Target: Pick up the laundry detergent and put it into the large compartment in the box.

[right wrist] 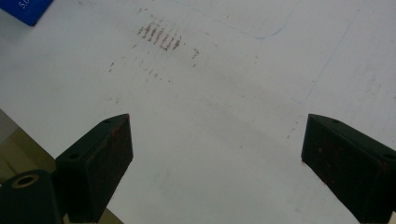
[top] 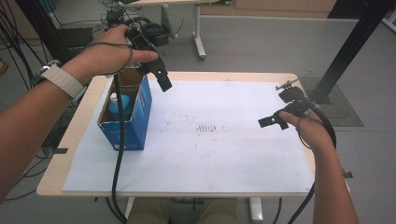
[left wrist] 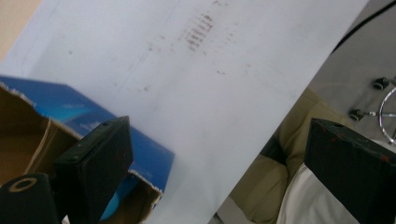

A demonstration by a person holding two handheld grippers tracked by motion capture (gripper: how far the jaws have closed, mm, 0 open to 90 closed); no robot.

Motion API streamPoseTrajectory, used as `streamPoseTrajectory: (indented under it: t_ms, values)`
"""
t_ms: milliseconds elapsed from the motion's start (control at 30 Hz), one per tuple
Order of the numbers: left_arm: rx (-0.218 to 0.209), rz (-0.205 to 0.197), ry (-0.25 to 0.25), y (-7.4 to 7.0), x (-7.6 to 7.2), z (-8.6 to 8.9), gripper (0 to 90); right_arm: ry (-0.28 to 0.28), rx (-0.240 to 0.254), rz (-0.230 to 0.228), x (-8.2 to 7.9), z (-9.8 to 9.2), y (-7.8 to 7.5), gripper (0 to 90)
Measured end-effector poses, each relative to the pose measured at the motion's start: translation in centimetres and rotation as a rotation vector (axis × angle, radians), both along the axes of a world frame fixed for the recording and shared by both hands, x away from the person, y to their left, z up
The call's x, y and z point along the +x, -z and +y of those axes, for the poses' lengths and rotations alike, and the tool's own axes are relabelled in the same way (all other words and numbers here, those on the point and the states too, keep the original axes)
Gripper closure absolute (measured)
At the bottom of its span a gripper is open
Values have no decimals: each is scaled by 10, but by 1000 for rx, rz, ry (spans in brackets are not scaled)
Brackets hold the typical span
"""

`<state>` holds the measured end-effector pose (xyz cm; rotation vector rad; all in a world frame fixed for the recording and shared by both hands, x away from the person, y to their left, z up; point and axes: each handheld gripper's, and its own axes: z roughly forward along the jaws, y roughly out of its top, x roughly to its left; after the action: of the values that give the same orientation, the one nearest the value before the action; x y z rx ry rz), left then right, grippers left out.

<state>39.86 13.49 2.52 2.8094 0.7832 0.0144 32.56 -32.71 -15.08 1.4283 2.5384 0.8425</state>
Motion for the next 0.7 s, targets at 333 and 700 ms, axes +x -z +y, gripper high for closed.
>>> streamPoseTrajectory:
  t_ms: [333,700]
  values:
    - [12,-39,226,14,-16,-32,88,4,5,-5,-3,4,-2,88]
    - [38,-6,354,42,-23,-68,89,9,10,-21,-11,3,-4,88]
